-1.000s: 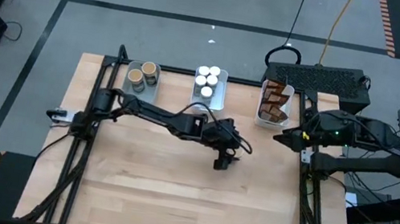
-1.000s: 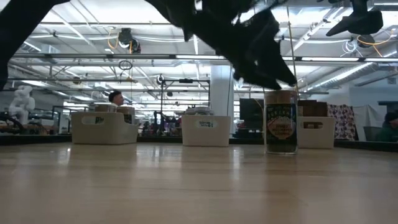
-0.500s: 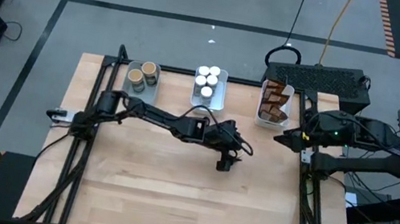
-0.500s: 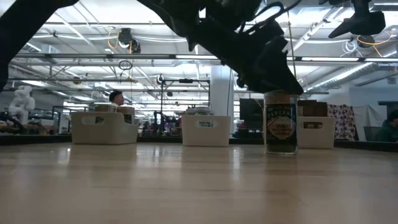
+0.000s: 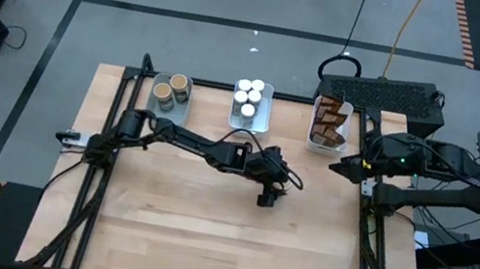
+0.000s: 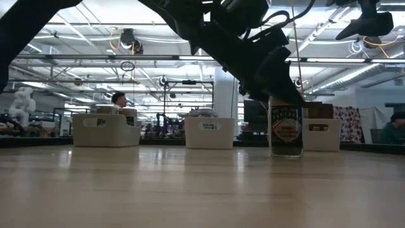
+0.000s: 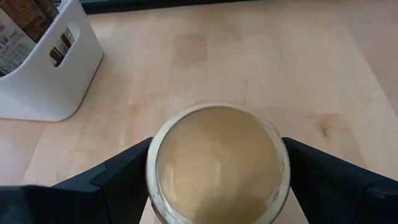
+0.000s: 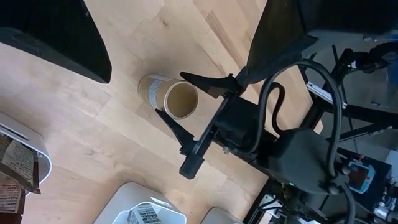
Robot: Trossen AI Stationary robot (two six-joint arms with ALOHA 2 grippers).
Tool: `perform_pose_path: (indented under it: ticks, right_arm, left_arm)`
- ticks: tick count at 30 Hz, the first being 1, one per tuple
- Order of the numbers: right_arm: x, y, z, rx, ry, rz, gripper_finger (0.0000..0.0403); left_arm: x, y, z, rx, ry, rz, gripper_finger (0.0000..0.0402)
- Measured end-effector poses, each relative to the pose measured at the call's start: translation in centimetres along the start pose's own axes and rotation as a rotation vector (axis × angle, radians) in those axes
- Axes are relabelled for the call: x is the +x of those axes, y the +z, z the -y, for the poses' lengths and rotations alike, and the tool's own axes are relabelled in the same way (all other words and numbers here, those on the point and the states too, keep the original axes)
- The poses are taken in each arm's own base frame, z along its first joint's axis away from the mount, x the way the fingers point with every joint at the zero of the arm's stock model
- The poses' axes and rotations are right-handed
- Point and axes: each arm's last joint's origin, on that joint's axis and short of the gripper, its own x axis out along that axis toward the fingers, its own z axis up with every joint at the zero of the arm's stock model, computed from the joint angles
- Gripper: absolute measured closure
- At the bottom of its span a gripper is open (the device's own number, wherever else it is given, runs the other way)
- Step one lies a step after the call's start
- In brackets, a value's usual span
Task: Sort spices by type
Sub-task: Put the gold seasoning bottle into the gray bin
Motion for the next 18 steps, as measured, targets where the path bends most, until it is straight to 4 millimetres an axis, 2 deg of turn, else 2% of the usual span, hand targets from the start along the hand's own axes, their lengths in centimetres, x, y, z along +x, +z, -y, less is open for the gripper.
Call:
perform_pose_path:
  ticks: [14,18]
  right_arm:
    - [0.0,-0.03,0.04,-0.001,-0.004,-0.003,0.0046]
    - [0.0,-0.03,0.04,-0.001,-0.004,-0.003,0.0046]
  left_arm:
    - [0.0,-0.09,0.01,-0.001,-0.001,-0.009,0.0066]
    - [0.0,-0.08,-0.03,-0.001,0.006,-0.009,0.0083]
